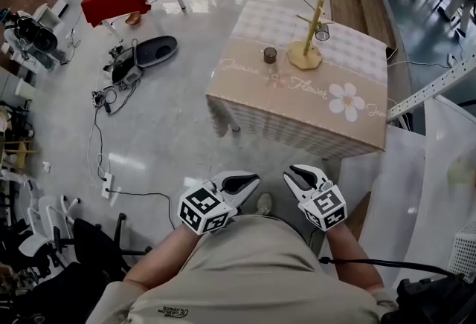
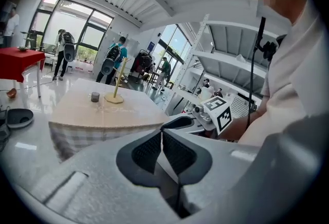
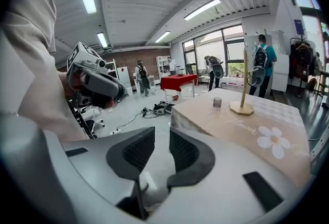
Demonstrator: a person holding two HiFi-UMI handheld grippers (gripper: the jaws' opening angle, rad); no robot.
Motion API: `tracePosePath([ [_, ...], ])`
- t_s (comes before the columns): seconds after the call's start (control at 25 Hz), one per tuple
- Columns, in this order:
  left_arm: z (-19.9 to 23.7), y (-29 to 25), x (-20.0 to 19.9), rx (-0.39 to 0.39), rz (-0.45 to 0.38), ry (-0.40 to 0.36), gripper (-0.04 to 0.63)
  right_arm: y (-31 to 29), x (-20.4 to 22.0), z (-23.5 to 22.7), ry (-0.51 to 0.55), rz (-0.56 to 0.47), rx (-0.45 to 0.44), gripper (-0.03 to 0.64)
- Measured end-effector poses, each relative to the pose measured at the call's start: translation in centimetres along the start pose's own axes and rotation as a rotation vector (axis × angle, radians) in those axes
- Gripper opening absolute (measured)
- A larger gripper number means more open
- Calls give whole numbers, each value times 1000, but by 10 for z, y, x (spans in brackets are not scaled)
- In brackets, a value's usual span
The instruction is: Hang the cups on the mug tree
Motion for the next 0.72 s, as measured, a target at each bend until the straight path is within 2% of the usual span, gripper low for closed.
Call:
tracePosePath([
  [0.12,22,-5,-3,-8,7,9,15,-19,-14,-17,-4,-2,2,107],
  [0.32,78,-16,-9,11,-6,9,14,-60,-37,-45,-11,-1,31,107],
  [0.56,160,-18,-22,88,11,11,8,-113,-77,-65,-40,-1,106,109],
  [0.72,212,-9,-36,160,13,-20,8,-152,-106,-80,-32,7,179,121],
])
Point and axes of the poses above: the fingertips, and each gripper's own axes: y backward along the fingers, z to its left, x out of its underside, the point moved 7 cm from there along y, backward along the fingers, and after that the axes turned 15 degrees about -y, right-handed, at the moved point
